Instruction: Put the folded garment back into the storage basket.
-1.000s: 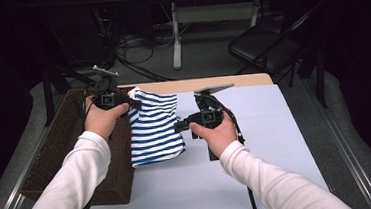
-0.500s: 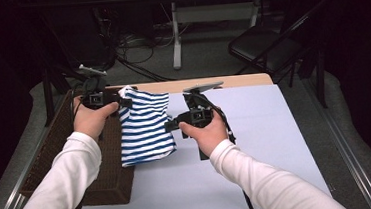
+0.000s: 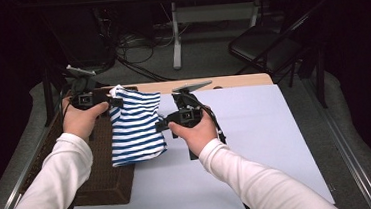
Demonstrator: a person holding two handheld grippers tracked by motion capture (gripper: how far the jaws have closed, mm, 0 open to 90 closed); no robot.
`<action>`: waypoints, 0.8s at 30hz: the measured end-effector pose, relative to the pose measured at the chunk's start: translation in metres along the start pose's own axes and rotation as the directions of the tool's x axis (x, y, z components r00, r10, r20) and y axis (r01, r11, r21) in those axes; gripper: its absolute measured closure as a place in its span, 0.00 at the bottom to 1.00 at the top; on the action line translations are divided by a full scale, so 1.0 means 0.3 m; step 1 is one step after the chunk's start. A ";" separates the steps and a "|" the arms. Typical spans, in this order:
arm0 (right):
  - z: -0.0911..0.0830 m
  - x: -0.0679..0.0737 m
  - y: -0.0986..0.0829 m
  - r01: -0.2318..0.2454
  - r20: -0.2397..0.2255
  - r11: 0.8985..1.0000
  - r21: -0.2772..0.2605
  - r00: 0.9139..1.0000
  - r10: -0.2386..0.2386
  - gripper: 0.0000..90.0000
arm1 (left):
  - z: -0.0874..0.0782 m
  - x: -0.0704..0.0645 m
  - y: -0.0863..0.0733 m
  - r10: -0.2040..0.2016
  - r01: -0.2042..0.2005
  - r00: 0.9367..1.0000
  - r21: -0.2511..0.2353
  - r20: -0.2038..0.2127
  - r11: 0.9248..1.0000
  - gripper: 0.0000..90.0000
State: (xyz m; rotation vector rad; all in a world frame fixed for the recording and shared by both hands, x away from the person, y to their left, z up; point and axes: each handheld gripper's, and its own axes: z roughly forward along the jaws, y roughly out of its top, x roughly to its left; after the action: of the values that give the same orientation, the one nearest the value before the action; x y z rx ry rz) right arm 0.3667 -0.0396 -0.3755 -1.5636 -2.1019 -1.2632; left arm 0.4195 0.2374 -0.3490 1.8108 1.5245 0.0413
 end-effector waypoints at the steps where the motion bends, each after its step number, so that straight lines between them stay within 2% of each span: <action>1: 0.002 0.006 0.001 -0.003 -0.001 1.000 0.005 1.000 0.003 0.97 | -0.004 0.003 -0.001 -0.002 0.002 1.000 -0.003 -0.002 1.000 0.85; 12: 0.048 0.064 0.014 0.009 -0.019 1.000 0.003 1.000 -0.009 0.97 | -0.069 0.050 0.002 -0.011 0.010 1.000 -0.029 -0.024 1.000 0.85; 24: 0.108 0.161 0.024 0.041 -0.053 0.999 0.004 0.998 -0.041 0.97 | -0.133 0.111 0.006 -0.053 0.050 0.998 -0.061 -0.044 0.997 0.85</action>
State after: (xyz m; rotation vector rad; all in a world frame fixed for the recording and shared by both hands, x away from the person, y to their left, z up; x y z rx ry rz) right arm 0.3629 0.0169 -0.3610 -1.4757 -2.1130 -1.2964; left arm 0.4119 0.2865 -0.3338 1.7335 1.5849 0.1036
